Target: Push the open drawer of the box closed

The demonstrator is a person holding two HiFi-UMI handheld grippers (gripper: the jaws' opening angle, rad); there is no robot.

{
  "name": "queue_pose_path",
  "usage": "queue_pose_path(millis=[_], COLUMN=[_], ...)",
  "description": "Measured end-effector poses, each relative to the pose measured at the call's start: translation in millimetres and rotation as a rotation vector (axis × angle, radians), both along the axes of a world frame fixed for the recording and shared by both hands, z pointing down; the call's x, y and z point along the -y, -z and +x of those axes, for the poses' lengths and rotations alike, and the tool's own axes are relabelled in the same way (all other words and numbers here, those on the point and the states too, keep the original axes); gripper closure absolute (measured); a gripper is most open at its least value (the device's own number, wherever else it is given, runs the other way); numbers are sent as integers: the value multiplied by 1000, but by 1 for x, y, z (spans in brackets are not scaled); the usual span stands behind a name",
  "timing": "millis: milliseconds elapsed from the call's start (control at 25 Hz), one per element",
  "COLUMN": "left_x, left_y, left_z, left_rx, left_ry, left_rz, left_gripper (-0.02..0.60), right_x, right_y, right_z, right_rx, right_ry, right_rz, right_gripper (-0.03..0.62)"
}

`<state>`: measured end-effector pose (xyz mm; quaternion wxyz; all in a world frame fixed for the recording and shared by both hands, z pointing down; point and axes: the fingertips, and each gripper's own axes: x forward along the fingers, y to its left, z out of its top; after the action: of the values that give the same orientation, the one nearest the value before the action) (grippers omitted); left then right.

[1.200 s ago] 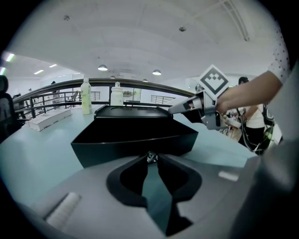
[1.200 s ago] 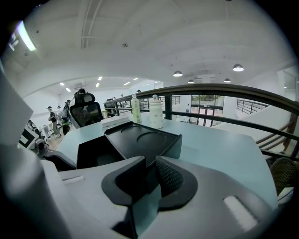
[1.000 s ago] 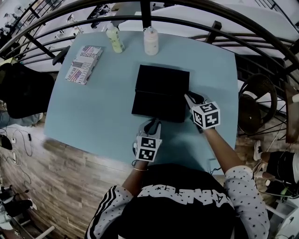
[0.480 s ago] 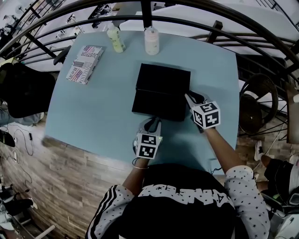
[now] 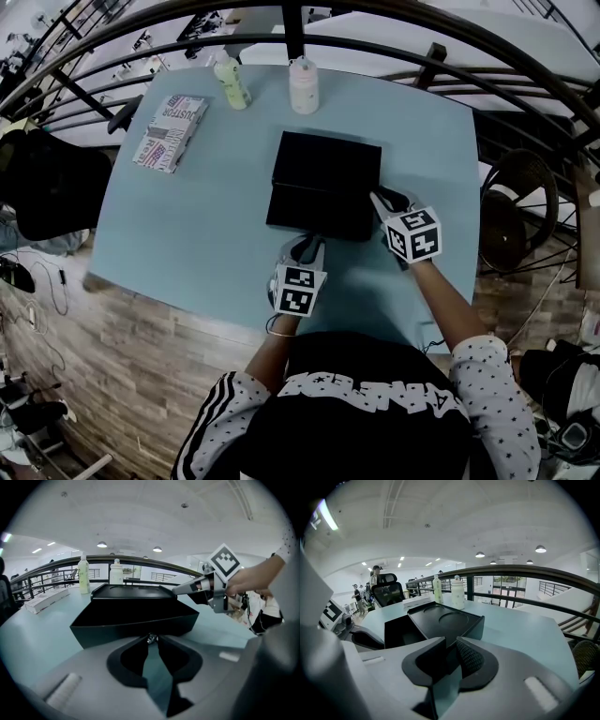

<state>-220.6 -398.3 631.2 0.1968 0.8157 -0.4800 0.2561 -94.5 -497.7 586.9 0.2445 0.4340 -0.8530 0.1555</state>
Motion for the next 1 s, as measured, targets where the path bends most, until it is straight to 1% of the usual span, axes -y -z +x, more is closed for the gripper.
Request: queue_pose_path(millis=[240, 1000], left_x=[6, 34], left_y=[1, 1], left_z=[3, 8], left_rx=[-7, -13], left_ry=[1, 1], left_rz=[-9, -1], left_gripper=[581, 581], right_x=[-1, 0], right_y=[1, 1], right_z=[1, 3], right_rx=[-6, 2], right_ry=[12, 18], right_rz=[-1, -5], right_gripper=[540, 540])
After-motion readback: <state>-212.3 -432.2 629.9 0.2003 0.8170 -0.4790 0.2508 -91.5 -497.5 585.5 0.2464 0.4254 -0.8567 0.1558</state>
